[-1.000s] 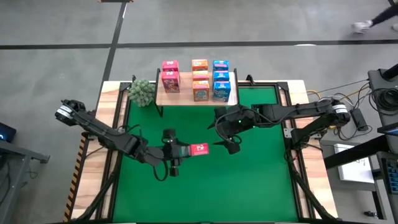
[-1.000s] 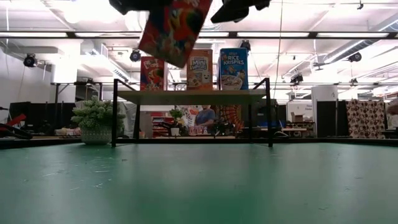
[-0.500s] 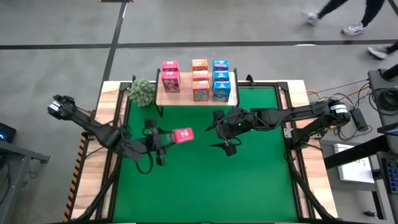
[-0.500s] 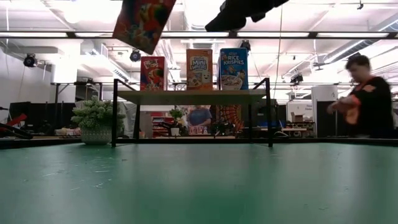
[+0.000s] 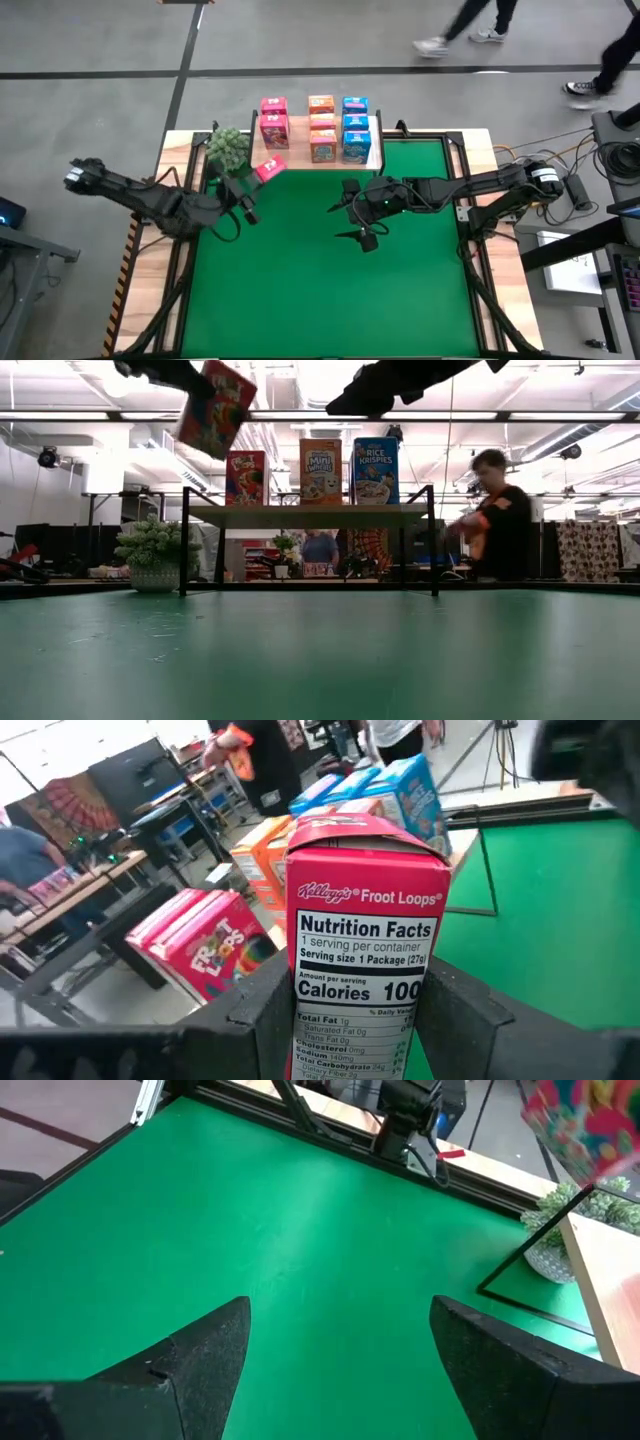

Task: Stack cereal on shelf
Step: Put the red cereal box on the shelf aligned with the other red cereal boxes

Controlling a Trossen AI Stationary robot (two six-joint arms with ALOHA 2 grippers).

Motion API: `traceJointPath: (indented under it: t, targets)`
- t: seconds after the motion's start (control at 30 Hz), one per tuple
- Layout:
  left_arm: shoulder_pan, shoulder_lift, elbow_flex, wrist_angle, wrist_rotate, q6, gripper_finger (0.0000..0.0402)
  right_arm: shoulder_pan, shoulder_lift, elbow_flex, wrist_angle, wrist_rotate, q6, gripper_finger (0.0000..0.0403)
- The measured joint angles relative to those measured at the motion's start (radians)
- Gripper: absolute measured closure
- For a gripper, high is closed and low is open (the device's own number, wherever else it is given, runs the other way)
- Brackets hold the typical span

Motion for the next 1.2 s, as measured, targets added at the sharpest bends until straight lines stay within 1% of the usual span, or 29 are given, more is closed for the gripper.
traceJointPath:
  t: [0.07, 0.2, 0.3, 0.5, 0.63, 0.7, 0.77, 0.83, 1.2]
  targets:
    - [0.062, -0.028, -0.050, 0.081, 0.078, 0.050, 0.0244, 0.000, 0.000, 0.000, 0.002, 0.000, -0.001, 0.0103]
    - [0.204, -0.076, -0.146, 0.294, 0.312, 0.170, 0.0244, 0.000, 0.000, 0.001, 0.012, 0.000, -0.002, 0.0106]
    - [0.310, -0.100, -0.195, 0.389, 0.455, 0.225, 0.0244, 0.000, 0.000, 0.001, 0.012, 0.000, -0.009, 0.0108]
    - [0.485, -0.116, -0.239, 0.429, 0.687, 0.240, 0.0244, 0.000, 0.000, 0.000, 0.012, 0.000, -0.010, 0.0105]
    - [0.558, -0.116, -0.256, 0.426, 0.853, 0.240, 0.0244, 0.000, 0.000, -0.010, 0.007, 0.000, -0.018, 0.0108]
    - [0.582, -0.120, -0.257, 0.407, 0.919, 0.243, 0.0244, 0.000, 0.000, -0.013, 0.008, 0.000, -0.019, 0.0110]
    - [0.598, -0.126, -0.257, 0.382, 0.960, 0.254, 0.0244, 0.000, 0.000, -0.017, 0.008, 0.000, -0.021, 0.0110]
    - [0.608, -0.133, -0.255, 0.365, 0.979, 0.263, 0.0244, 0.000, 0.000, -0.019, 0.008, 0.000, -0.021, 0.0110]
    - [0.629, -0.135, -0.250, 0.357, 0.979, 0.255, 0.0244, 0.000, 0.000, -0.026, 0.008, 0.000, -0.035, 0.0112]
